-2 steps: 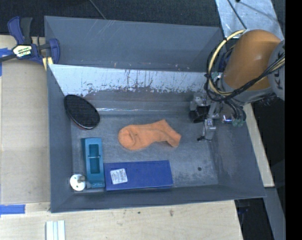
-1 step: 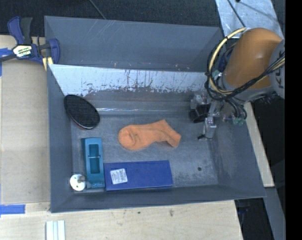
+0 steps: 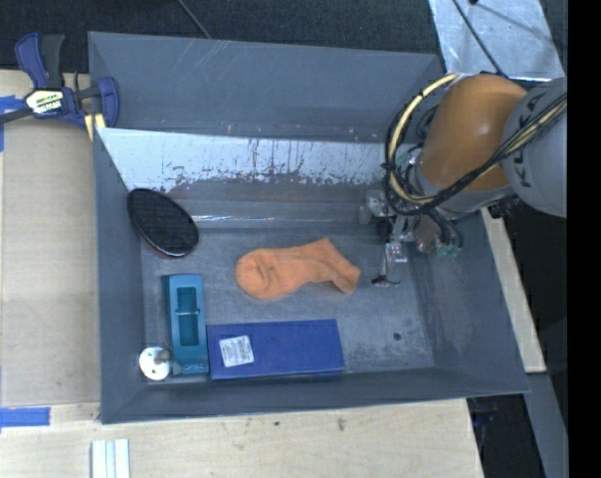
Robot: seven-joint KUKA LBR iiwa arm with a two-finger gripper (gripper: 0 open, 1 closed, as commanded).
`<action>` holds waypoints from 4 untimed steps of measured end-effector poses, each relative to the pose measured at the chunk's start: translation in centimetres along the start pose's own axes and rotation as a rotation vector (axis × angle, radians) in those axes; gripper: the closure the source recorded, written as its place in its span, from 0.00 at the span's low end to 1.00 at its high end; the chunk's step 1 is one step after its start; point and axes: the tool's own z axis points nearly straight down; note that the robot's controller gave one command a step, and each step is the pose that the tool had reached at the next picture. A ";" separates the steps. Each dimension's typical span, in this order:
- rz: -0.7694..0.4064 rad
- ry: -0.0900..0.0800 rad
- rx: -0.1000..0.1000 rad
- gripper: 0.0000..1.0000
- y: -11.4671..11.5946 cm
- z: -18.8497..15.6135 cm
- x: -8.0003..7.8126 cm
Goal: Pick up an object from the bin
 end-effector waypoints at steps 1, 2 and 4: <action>0.036 0.011 -0.004 0.00 1.2 3.7 -0.9; 0.033 0.011 -0.003 0.00 1.4 3.7 -0.6; -0.024 0.012 -0.003 0.00 6.2 3.4 -0.1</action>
Offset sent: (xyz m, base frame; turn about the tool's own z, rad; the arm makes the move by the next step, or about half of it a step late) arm -0.0074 0.0591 -0.0353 -0.0304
